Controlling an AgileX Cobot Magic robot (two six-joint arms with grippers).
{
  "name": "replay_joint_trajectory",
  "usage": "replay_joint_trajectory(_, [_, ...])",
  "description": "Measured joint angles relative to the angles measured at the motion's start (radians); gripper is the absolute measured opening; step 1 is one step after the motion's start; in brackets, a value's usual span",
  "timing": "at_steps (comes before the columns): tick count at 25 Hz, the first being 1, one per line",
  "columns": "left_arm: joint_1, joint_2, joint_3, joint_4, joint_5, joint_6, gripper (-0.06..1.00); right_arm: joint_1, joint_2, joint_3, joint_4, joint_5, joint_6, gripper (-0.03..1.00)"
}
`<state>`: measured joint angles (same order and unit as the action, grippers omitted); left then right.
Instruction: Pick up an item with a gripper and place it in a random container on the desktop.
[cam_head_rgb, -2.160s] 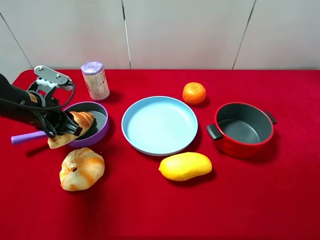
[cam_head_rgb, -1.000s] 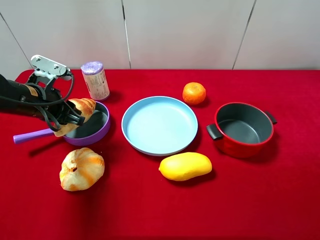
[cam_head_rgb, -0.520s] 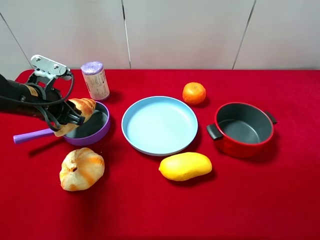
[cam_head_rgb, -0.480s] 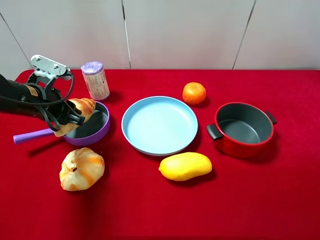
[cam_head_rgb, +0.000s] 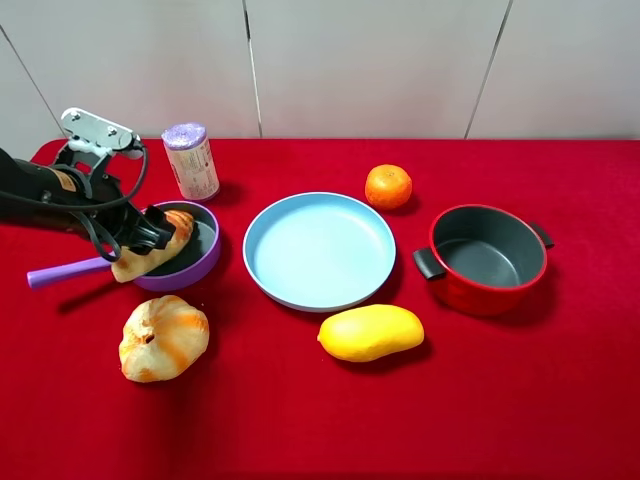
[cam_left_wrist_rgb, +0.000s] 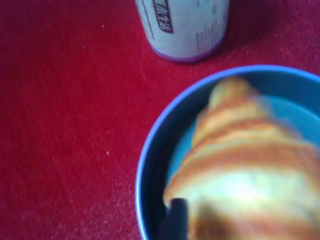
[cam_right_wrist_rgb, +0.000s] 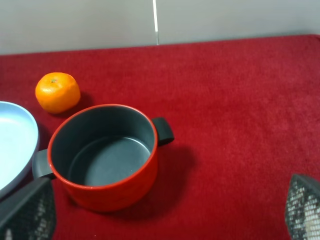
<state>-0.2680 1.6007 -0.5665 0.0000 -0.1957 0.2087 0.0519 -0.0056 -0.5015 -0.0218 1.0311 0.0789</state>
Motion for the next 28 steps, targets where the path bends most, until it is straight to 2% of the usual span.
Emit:
replay_joint_trajectory(5, [0.0, 0.0, 0.0, 0.0, -0.001, 0.0, 0.85, 0.0, 0.0, 0.0, 0.0, 0.0, 0.0, 0.69])
replay_joint_trajectory(19, [0.0, -0.001, 0.0, 0.0, 0.0, -0.025, 0.88, 0.0, 0.0, 0.0, 0.0, 0.0, 0.0, 0.69])
replay_joint_trajectory(22, [0.0, -0.018, 0.001, 0.0, 0.027, -0.032, 0.96, 0.0, 0.0, 0.0, 0.0, 0.0, 0.0, 0.69])
replay_joint_trajectory(28, [0.0, -0.107, 0.001, 0.0, 0.105, -0.043, 0.99, 0.0, 0.0, 0.0, 0.0, 0.0, 0.0, 0.69])
